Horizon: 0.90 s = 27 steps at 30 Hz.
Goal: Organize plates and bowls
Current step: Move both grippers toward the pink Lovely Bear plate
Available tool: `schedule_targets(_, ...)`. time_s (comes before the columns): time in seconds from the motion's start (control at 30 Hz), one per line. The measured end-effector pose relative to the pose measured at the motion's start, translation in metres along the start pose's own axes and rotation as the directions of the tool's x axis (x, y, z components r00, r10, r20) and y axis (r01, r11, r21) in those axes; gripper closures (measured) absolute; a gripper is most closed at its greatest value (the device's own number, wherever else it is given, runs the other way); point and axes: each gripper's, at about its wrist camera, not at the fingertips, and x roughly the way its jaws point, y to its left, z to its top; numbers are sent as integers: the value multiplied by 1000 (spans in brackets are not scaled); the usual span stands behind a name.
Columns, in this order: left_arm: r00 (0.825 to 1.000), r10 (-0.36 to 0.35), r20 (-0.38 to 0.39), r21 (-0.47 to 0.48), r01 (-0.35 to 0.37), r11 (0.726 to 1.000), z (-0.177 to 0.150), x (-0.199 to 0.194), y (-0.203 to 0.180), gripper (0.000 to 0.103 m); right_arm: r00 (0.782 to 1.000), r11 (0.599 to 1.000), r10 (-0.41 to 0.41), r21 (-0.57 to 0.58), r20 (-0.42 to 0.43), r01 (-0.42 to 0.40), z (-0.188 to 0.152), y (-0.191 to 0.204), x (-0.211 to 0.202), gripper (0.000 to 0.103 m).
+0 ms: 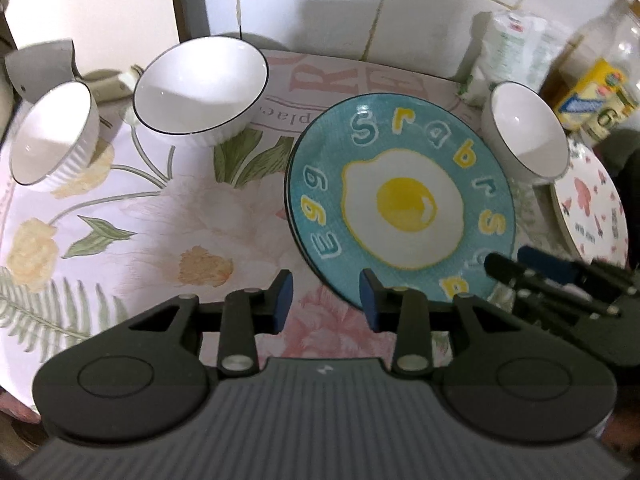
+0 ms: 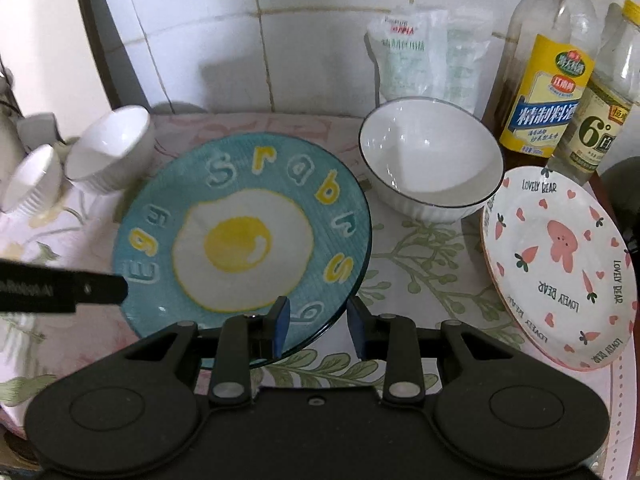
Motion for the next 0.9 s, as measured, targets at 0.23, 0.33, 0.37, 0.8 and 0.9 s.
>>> schedule_targets(0.23,1000,-6,14,94,5,996,-17,-42,-16,55,995,996,86,24,50,-87,-4,-13,-54,66)
schedule_targets(0.33,999,-9,30,138,5,990,-24,-58,-23,49,992,993,105,37,72,-108,-4,-23,-78,65)
schedule_targets(0.37,999,-5,33,144,0,990,-26,-62,-24,48,991,993,109,37,79,-112,-4,-26,-86,65)
schedule_targets(0.8,996,-8,86,241,-13,970,-54,-118,-59,36,976,993,113,6,186,-116,-21,-58,-175,47)
schedule_targets(0.9,996,-7,90,276,-19,961,-62,-124,-71,32,968,991,134,-10,211,-135,-29,-61,-193,38)
